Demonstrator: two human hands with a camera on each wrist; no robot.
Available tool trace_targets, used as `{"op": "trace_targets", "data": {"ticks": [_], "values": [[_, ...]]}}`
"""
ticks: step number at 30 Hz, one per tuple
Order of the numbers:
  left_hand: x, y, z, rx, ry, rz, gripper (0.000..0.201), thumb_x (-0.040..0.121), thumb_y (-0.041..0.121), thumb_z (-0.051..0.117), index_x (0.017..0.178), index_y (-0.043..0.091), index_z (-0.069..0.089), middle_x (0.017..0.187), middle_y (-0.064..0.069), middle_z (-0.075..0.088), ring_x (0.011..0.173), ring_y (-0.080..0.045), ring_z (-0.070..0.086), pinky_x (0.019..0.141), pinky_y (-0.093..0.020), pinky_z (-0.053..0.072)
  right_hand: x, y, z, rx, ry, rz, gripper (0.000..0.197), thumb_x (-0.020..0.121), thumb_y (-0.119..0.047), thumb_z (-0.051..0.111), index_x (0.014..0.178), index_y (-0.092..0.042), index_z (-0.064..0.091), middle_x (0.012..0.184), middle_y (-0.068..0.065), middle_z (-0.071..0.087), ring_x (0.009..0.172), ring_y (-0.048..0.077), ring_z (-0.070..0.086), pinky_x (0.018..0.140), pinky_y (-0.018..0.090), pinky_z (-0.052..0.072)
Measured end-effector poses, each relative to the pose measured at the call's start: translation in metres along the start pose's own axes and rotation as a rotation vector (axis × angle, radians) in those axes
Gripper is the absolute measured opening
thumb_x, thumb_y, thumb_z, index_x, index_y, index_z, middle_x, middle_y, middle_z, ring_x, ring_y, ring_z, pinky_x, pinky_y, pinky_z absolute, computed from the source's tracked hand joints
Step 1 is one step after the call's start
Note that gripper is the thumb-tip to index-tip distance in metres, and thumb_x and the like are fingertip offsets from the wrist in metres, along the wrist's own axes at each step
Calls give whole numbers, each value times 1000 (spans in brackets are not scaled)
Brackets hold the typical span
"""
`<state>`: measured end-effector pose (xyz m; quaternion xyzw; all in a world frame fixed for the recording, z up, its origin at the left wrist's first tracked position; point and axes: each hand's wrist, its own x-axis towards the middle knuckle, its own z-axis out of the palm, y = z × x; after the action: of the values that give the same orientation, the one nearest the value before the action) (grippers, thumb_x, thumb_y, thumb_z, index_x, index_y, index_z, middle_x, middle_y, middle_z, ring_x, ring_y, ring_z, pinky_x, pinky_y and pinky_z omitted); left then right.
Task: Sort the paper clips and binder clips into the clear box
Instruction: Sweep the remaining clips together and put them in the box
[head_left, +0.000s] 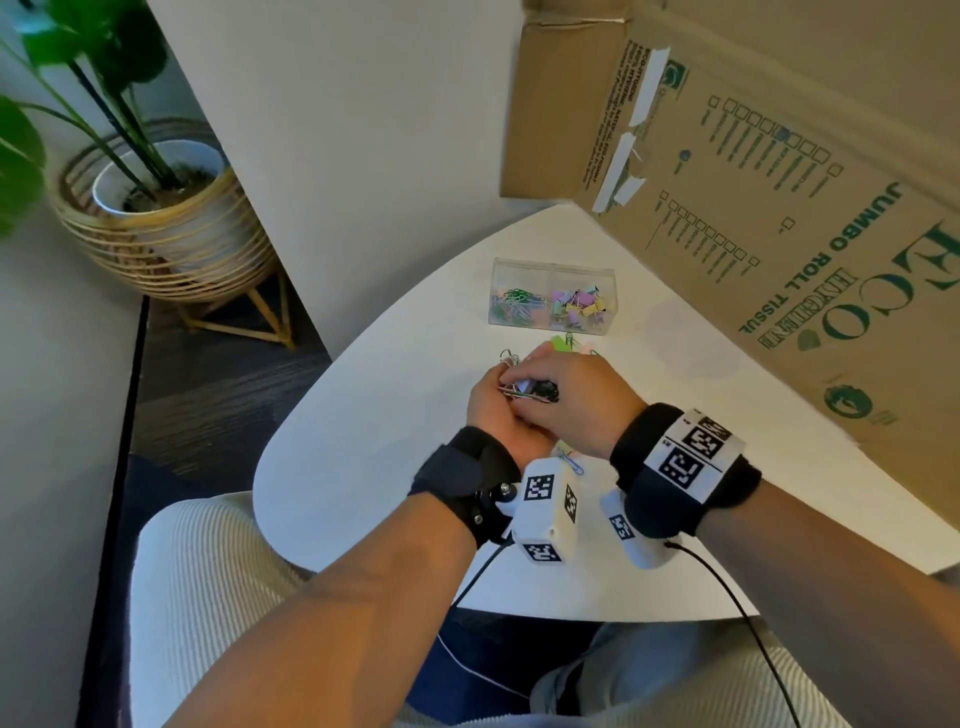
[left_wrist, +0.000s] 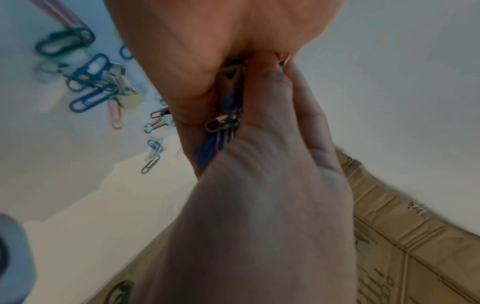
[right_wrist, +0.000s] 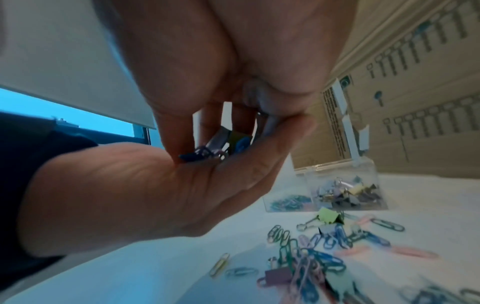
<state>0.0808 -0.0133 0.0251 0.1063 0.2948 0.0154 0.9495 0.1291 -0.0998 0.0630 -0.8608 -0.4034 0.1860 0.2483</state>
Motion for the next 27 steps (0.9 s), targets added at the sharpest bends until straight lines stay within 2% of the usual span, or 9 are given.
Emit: {"op": "trace_targets", "data": {"ticks": [2, 7, 11, 13, 16, 18, 21, 24, 27], "values": [[2, 5, 0, 11, -22, 18, 43, 100, 35, 32, 114, 8, 62, 123, -17, 59, 105, -33, 55, 94, -43, 41, 1, -1, -1, -64, -19, -51, 37, 91, -28, 62, 128, -30, 62, 123, 0, 65, 110, 18, 56, 91, 27, 42], [4, 14, 0, 0, -78, 21, 46, 100, 39, 30, 114, 10, 62, 115, -17, 63, 108, -36, 55, 95, -46, 41, -2, -1, -4, -195, -41, -114, 44, 96, -35, 53, 140, -35, 48, 123, 0, 60, 111, 23, 44, 94, 37, 39], [5, 16, 0, 43, -91, 23, 44, 99, 38, 35, 120, 11, 62, 116, -19, 65, 112, -36, 56, 90, -47, 45, -7, -3, -4, -224, 23, -147, 48, 96, -37, 53, 143, -37, 43, 130, -5, 60, 116, 22, 46, 99, 38, 38], [6, 19, 0, 69, -82, 43, 40, 98, 33, 39, 120, 10, 63, 118, -20, 64, 112, -35, 58, 91, -46, 47, -10, -5, -7, -199, 74, -120, 52, 95, -39, 54, 145, -38, 39, 127, -6, 62, 112, 21, 53, 99, 42, 39], [7, 23, -3, 98, -51, 52, 39, 98, 30, 38, 114, 6, 64, 109, -18, 67, 98, -33, 66, 90, -41, 50, -12, -6, -15, -9, 211, -86, 48, 94, -34, 58, 141, -34, 47, 114, -8, 68, 92, 16, 63, 91, 34, 49], [8, 23, -6, 114, -19, 59, 40, 99, 30, 36, 112, 5, 64, 102, -16, 68, 98, -29, 63, 92, -38, 47, -11, -5, -20, 75, 270, -55, 39, 95, -28, 59, 134, -28, 55, 112, -10, 68, 89, 14, 64, 91, 27, 48], [8, 20, -7, 118, 13, 53, 39, 99, 28, 36, 101, 3, 66, 92, -16, 68, 87, -26, 60, 81, -33, 44, -6, -1, -23, 0, 236, -56, 28, 97, -22, 55, 124, -23, 63, 109, -8, 69, 89, 14, 66, 94, 25, 42], [6, 15, -6, 131, 26, 42, 35, 98, 24, 38, 93, 3, 65, 81, -16, 68, 80, -26, 61, 80, -32, 43, -1, 4, -18, -154, 146, -139, 37, 91, -5, 53, 121, -23, 66, 116, -2, 68, 105, 21, 58, 101, 33, 37], [5, 11, -6, 152, 48, 45, 35, 99, 25, 36, 94, 3, 63, 81, -16, 66, 84, -27, 58, 84, -34, 42, 2, 4, -16, -295, 80, -179, 36, 90, -5, 55, 116, -25, 69, 120, -5, 67, 111, 24, 54, 96, 41, 43]]}}
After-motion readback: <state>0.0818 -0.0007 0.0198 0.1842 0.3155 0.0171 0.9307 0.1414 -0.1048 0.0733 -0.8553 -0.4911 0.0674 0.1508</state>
